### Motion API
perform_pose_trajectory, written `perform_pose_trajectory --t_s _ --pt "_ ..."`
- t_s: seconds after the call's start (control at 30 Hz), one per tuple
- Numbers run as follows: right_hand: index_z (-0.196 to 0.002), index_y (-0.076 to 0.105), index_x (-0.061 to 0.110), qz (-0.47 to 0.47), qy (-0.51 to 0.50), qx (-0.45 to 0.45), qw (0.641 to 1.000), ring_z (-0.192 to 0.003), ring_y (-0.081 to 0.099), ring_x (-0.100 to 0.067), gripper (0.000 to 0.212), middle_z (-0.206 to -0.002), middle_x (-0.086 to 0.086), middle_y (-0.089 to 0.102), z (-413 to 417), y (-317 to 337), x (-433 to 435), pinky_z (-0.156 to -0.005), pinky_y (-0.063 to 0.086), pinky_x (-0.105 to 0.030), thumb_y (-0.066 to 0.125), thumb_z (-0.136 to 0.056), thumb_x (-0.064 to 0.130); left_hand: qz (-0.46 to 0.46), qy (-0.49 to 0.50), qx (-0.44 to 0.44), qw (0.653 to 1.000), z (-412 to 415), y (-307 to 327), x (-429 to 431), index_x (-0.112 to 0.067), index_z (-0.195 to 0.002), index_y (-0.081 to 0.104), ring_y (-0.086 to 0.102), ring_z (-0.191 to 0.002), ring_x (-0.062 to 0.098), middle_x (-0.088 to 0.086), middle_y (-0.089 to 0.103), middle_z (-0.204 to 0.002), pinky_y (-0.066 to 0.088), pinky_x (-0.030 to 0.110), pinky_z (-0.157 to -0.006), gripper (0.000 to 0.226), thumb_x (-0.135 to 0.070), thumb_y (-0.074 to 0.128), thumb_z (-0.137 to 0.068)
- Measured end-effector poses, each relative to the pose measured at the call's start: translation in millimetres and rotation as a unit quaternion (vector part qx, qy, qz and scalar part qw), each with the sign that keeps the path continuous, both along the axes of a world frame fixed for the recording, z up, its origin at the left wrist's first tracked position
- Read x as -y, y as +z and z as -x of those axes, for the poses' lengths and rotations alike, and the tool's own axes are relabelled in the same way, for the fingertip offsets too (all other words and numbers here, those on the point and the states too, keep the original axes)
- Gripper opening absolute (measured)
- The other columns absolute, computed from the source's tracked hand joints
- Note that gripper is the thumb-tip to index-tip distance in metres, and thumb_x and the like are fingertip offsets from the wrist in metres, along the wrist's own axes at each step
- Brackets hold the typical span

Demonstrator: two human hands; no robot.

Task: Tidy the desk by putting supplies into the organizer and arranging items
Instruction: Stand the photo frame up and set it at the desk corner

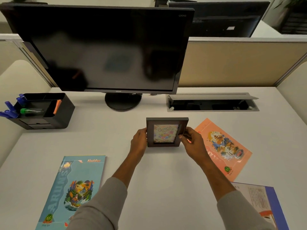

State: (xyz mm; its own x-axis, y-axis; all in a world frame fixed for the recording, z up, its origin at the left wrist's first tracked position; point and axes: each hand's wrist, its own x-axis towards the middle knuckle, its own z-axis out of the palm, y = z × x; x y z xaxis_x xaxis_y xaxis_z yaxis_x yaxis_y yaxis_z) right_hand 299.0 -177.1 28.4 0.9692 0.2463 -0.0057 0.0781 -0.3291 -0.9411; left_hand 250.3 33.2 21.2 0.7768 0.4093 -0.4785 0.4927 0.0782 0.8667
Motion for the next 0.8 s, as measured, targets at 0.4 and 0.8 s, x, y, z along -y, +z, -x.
perform_pose_trajectory --t_s 0.4,0.8 --pt "-0.126 0.062 0.016 0.015 0.017 0.001 1.0 -0.109 0.065 -0.006 0.03 -0.117 0.004 0.07 -3.9 -3.9 2.4 -0.091 0.055 -0.021 0.057 -0.097 0.007 0.12 -0.003 0.028 0.992 -13.5 0.0 0.0 -0.028 -0.112 0.064 0.066 -0.107 0.022 -0.003 0.071 -0.107 0.053 0.041 -0.093 0.037 -0.033 0.028 -0.107" --pt "-0.13 0.058 0.018 0.023 -0.009 -0.001 1.0 -0.109 0.063 -0.009 0.031 -0.12 0.004 0.068 -7.7 -8.3 -3.6 -0.081 0.054 -0.013 0.056 -0.1 0.017 0.101 -0.008 0.026 0.994 -20.3 -7.3 0.6 -0.031 -0.1 0.067 0.069 -0.095 0.017 -0.005 0.072 -0.101 0.058 0.036 -0.081 0.04 -0.035 0.028 -0.108"
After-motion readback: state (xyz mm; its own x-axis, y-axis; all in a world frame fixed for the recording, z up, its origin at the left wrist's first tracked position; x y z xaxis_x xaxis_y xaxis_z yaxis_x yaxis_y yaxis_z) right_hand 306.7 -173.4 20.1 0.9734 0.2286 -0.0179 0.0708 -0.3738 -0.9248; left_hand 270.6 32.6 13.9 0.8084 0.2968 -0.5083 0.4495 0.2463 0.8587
